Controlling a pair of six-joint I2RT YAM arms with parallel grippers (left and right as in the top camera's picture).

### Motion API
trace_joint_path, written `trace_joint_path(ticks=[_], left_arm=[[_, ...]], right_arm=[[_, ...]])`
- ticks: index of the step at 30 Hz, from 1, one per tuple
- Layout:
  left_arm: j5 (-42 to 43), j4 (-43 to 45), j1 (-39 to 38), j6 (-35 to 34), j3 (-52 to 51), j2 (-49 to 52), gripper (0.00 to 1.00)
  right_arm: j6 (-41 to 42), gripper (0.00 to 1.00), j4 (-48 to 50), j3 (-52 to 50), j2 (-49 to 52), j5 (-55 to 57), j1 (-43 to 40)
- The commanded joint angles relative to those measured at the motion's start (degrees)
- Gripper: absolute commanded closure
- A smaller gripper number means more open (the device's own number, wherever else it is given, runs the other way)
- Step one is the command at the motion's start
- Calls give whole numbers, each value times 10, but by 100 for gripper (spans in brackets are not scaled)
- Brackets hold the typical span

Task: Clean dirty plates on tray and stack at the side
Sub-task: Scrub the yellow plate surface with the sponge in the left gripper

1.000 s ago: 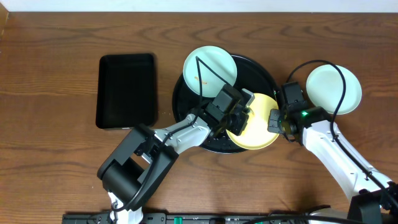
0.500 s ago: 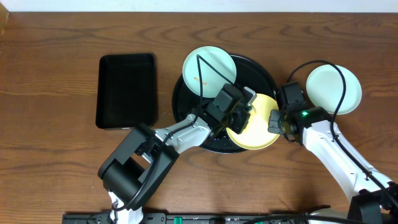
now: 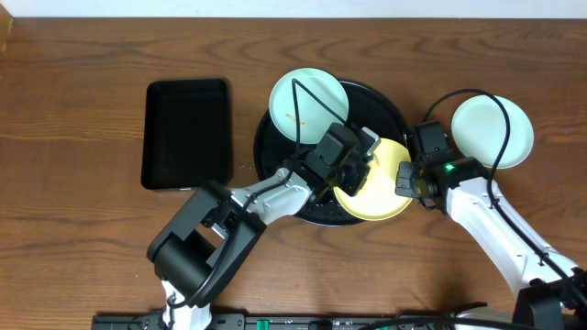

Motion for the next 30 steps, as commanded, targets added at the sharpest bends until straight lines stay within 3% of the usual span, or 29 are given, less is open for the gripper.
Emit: trace_joint_path(ticks=[1, 30], left_arm=[[-8, 10, -1, 12, 0, 24, 92], [-7, 87, 26, 14, 0, 45, 92]], right_arm=[[-9, 99, -1, -2, 1, 3, -5], [-9, 99, -5, -2, 1, 3, -5]])
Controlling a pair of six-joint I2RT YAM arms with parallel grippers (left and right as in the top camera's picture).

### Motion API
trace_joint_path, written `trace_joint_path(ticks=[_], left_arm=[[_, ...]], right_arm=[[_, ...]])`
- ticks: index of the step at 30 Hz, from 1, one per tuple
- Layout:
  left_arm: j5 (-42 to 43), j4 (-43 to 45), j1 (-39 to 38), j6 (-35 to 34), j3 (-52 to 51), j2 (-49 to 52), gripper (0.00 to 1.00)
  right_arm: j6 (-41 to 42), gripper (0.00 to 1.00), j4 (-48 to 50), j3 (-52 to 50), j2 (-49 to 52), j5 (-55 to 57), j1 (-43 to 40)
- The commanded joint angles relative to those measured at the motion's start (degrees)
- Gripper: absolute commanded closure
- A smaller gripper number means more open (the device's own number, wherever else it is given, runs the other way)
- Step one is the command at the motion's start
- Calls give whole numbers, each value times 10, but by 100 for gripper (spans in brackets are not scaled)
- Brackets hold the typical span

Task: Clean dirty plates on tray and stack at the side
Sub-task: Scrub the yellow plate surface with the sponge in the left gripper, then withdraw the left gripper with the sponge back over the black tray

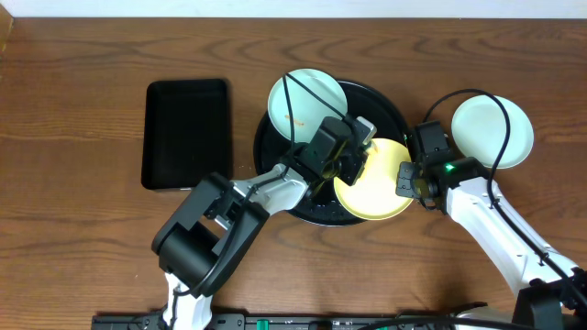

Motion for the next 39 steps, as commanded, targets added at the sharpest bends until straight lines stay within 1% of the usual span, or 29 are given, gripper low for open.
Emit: trace_joint_path(ticks=[1, 6, 13, 15, 18, 20, 22, 25, 28, 30, 34, 39], left_arm=[[-5, 9, 3, 12, 0, 23, 92], [-7, 49, 5, 16, 0, 28, 93], [-4, 152, 13, 15, 1, 28, 92], [12, 187, 15, 10, 3, 19, 92], [19, 193, 22, -14, 6, -19, 92], [19, 180, 33, -32, 6, -57, 92], [19, 154, 48, -43, 6, -98, 92], [19, 91, 84, -68, 6, -170, 92], [21, 3, 136, -104, 6, -247, 92], [21, -66, 176, -108, 6, -292, 92], [21, -197, 250, -113, 6, -348, 92], [21, -358, 337, -158, 6, -369, 92]], right_arm=[[-9, 99, -1, -2, 1, -2, -5], [-9, 99, -1, -2, 1, -2, -5], [-9, 99, -1, -2, 1, 4, -5], [-9, 99, -1, -2, 1, 12, -5], [-9, 99, 0, -2, 1, 27, -5], [-9, 99, 7, -2, 1, 47, -5], [-30, 99, 22, 0, 1, 56, -5], [-73, 99, 40, 15, 1, 60, -5], [-91, 99, 49, 46, 1, 82, -5], [-103, 99, 50, 73, 1, 96, -3], [-149, 99, 49, 134, 1, 127, 4], [-252, 99, 43, 205, 1, 248, 54]])
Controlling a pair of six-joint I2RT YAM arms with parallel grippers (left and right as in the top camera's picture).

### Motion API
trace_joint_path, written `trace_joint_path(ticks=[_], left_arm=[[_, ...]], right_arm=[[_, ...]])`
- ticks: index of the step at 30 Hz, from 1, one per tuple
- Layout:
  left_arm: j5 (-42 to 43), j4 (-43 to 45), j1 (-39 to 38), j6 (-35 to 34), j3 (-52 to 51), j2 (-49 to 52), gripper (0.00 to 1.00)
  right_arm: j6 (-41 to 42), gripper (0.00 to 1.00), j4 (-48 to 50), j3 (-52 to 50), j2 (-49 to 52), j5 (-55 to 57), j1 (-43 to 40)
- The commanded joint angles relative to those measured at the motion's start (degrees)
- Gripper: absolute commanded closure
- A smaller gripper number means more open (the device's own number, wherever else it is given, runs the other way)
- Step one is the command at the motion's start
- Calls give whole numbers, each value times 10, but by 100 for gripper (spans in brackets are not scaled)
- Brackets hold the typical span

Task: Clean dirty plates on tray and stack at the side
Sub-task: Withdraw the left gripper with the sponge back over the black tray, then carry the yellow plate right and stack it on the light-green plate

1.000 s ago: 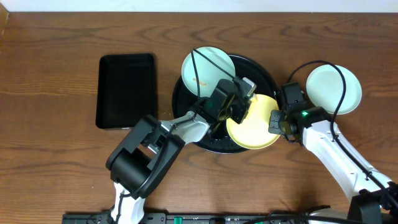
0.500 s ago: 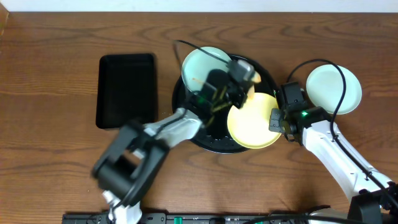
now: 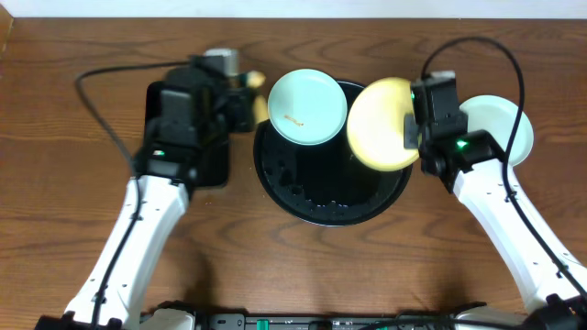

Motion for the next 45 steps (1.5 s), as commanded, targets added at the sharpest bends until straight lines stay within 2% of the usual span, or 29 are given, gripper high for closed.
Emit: trace_joint_path(ticks=[1, 4, 8, 14, 19, 30, 36, 41, 43, 45], left_arm=[[6, -76, 51, -39, -1, -3, 92], [6, -128, 83, -38, -2, 2, 92], [6, -147, 115, -39, -2, 18, 92], [10, -167, 127, -41, -2, 49, 92], [10, -174, 127, -41, -2, 61, 93], [10, -174, 127, -40, -2, 61, 92], [9, -173, 127, -40, -2, 61, 92], [9, -173, 127, -40, -2, 61, 92], [9, -174, 127, -40, -2, 61, 92], [9, -174, 127, -40, -2, 61, 92]], right_arm=[[-119, 99, -1, 46, 1, 147, 55], [-182, 99, 14, 49, 1, 306, 114], [-193, 99, 26, 47, 2, 436, 187], [-141, 99, 21, 47, 7, 569, 287], [-103, 99, 21, 47, 8, 635, 325], [-30, 99, 21, 47, 8, 630, 328], [-25, 99, 10, 47, 8, 495, 327], [-3, 99, 10, 47, 8, 459, 310], [-3, 99, 9, 47, 7, 402, 286], [-2, 99, 1, 47, 7, 288, 226]])
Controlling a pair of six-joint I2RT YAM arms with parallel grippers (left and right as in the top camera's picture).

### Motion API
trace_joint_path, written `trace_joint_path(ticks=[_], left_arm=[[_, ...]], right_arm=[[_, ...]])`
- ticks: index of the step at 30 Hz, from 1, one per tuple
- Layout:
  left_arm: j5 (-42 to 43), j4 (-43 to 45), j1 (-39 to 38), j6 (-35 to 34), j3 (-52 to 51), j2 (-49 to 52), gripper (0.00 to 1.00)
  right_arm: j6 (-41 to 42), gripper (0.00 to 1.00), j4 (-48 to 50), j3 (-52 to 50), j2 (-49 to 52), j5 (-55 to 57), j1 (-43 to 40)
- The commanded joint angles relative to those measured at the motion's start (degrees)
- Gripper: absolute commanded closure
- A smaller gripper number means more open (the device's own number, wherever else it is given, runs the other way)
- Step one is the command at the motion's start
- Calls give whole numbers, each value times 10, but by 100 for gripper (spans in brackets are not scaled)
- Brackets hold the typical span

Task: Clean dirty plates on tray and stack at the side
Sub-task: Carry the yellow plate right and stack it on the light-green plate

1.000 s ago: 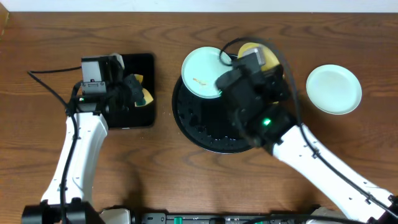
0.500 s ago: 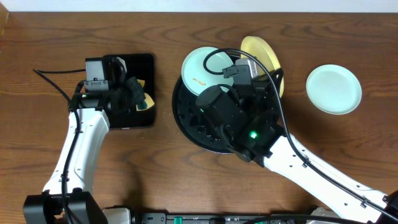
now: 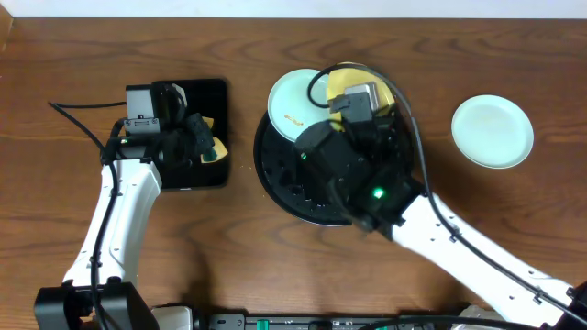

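A mint plate with an orange smear (image 3: 295,99) lies on the far left of the round black tray (image 3: 284,179). My right gripper (image 3: 360,89) reaches over the tray's far side and is shut on the yellow plate (image 3: 383,92), which my wrist mostly hides. A clean mint plate (image 3: 492,131) rests on the table at the right. My left gripper (image 3: 200,142) hangs over the black rectangular tray (image 3: 183,99), shut on a yellow-green sponge (image 3: 214,150).
The right forearm (image 3: 431,229) lies diagonally across the round tray's near right side. The left arm (image 3: 115,220) runs up the left of the table. Bare wood surrounds both trays.
My left gripper moved with the sponge from the rectangular tray's far right corner down over its middle. My right arm swung left, so the yellow plate now sits over the round tray's far side.
At first my left gripper pressed the sponge on the yellow plate, held at the round tray's near right by my right gripper. Later the sponge was beside the rectangular tray and the plate was lifted near the clean plate. Now the sponge is over that tray.
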Motion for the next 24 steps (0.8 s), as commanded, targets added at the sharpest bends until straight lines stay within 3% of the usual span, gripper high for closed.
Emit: trace_joint_path(ticks=[1, 6, 8, 14, 20, 24], left_arm=[[9, 0, 1, -5, 0, 1, 92], [9, 0, 1, -5, 0, 1, 92], [9, 0, 1, -5, 0, 1, 92], [7, 1, 1, -5, 0, 1, 92], [7, 1, 1, -5, 0, 1, 92], [7, 0, 1, -5, 0, 1, 92]], right_arm=[[22, 99, -9, 6, 3, -185, -101], [64, 99, -10, 6, 3, -403, -294], [72, 99, -5, 6, 4, -528, -419], [72, 99, 15, 6, 26, -689, -653], [70, 99, 49, 6, 111, -783, -790], [70, 99, 74, 6, 167, -824, -811]])
